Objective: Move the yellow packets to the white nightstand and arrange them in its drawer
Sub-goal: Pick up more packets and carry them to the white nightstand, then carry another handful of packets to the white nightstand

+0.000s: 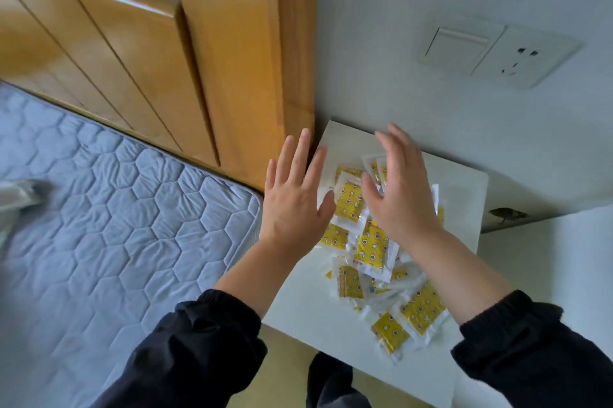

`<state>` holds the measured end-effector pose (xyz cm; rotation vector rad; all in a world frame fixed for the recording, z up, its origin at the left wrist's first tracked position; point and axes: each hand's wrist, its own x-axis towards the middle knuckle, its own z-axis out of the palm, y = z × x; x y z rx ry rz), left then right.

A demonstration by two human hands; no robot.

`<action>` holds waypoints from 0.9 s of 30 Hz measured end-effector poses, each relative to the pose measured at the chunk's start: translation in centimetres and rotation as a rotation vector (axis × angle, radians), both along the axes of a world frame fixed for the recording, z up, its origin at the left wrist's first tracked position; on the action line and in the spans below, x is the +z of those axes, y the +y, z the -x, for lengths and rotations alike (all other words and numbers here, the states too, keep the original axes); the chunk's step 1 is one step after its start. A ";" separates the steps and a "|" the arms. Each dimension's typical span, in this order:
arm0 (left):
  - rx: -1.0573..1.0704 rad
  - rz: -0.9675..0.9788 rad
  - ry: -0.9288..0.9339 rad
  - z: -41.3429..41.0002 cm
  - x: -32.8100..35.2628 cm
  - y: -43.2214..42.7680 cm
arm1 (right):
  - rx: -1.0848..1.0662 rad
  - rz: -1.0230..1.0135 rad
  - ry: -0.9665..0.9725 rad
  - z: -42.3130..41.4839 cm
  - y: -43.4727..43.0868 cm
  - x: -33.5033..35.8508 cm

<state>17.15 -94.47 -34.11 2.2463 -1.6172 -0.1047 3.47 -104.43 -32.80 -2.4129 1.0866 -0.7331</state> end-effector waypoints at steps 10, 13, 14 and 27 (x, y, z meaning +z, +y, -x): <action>0.125 0.188 -0.163 -6.4 11.4 22.3 | 0.210 0.185 -0.093 -8.0 20.9 11.9; 0.230 0.242 -0.208 -8.5 15.2 32.5 | 0.312 0.264 -0.120 -10.9 30.5 15.5; 0.273 0.254 -0.227 -9.2 16.5 36.2 | 0.349 0.285 -0.134 -11.8 33.9 16.7; 0.876 0.238 -0.477 -16.7 30.4 76.9 | 0.800 0.455 -0.210 -26.8 70.2 29.9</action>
